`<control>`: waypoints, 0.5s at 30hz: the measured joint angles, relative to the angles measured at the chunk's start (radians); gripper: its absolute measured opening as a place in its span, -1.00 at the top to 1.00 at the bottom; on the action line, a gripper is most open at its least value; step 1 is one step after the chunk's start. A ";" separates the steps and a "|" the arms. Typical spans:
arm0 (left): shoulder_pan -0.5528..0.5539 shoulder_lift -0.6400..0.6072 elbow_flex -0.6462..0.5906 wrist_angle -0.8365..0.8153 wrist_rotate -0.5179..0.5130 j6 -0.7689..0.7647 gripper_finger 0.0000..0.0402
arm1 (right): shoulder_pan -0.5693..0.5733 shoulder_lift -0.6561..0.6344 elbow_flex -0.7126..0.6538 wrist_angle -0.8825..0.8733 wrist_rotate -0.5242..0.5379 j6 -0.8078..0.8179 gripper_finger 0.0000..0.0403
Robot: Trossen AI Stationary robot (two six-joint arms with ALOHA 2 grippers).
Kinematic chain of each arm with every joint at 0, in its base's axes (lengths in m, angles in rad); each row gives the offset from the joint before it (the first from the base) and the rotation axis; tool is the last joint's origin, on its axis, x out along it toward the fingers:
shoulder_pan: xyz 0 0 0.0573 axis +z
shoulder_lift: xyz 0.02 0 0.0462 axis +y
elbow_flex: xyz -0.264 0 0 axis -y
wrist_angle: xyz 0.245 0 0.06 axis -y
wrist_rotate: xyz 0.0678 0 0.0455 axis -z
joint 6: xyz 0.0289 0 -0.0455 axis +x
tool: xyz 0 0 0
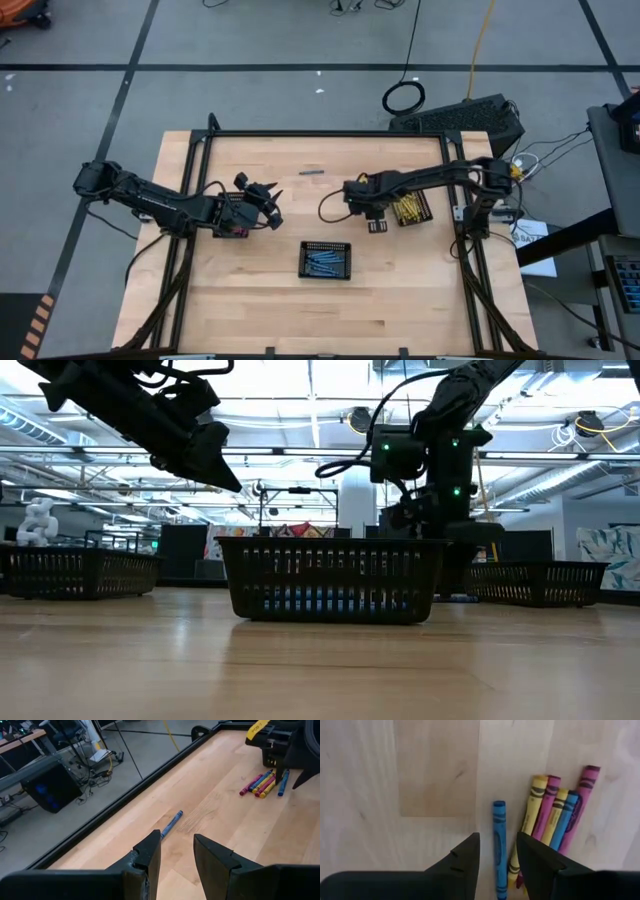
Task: Sort crayons
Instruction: Put the blue crayon into the center black basket
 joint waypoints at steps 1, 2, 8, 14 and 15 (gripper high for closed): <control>0.000 0.000 0.000 0.000 0.000 0.000 0.40 | 0.000 0.004 0.000 0.001 -0.001 -0.004 0.44; 0.000 0.000 0.000 0.000 0.000 0.000 0.40 | 0.000 0.008 0.000 0.002 -0.003 -0.013 0.44; 0.000 0.000 0.000 -0.001 0.000 0.000 0.40 | 0.000 0.035 0.001 0.008 -0.028 -0.033 0.57; -0.001 0.000 0.000 -0.002 0.000 0.000 0.40 | 0.000 0.039 0.001 0.022 -0.094 -0.041 0.90; -0.001 0.000 0.000 -0.002 0.000 0.000 0.40 | -0.001 0.033 -0.001 0.026 -0.116 -0.041 0.94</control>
